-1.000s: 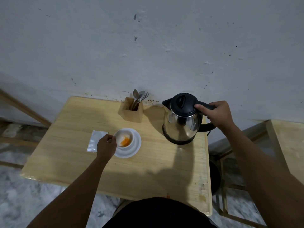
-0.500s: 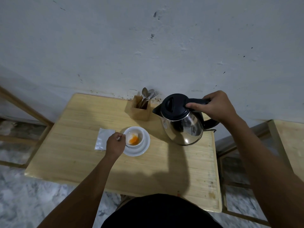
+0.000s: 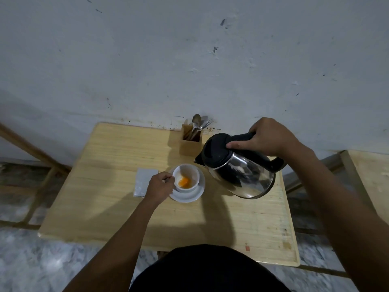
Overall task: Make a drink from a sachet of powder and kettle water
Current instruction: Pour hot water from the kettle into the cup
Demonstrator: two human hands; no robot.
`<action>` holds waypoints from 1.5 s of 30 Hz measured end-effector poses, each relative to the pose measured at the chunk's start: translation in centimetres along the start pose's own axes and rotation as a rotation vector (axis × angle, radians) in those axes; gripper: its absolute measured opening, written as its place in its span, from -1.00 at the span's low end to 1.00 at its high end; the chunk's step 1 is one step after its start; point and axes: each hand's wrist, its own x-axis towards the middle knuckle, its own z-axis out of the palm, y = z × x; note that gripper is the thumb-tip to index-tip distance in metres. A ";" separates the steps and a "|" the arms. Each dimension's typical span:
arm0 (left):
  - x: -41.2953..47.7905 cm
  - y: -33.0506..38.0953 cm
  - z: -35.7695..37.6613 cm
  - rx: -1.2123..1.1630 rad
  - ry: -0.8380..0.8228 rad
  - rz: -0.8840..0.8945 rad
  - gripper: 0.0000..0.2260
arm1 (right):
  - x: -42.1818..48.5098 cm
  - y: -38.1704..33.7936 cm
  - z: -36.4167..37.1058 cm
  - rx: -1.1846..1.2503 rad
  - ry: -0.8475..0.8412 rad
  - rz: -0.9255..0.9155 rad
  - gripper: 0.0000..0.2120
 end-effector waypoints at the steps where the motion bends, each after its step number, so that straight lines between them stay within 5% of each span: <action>1: 0.1 0.0 -0.2 0.003 -0.014 0.002 -0.90 | 0.1 -0.4 0.1 -0.021 -0.010 0.001 -0.24; 13: 0.8 -0.3 -0.8 0.049 -0.095 0.018 -0.85 | 0.3 -2.8 1.2 -0.148 -0.176 0.069 -0.39; 34: 0.7 0.0 -0.8 0.053 -0.099 -0.006 -0.78 | 0.3 -2.7 1.3 -0.189 -0.209 0.127 -0.21; 45: 0.5 0.0 -0.8 0.032 -0.098 -0.028 -0.80 | -0.2 -2.4 1.3 -0.204 -0.226 0.135 -0.28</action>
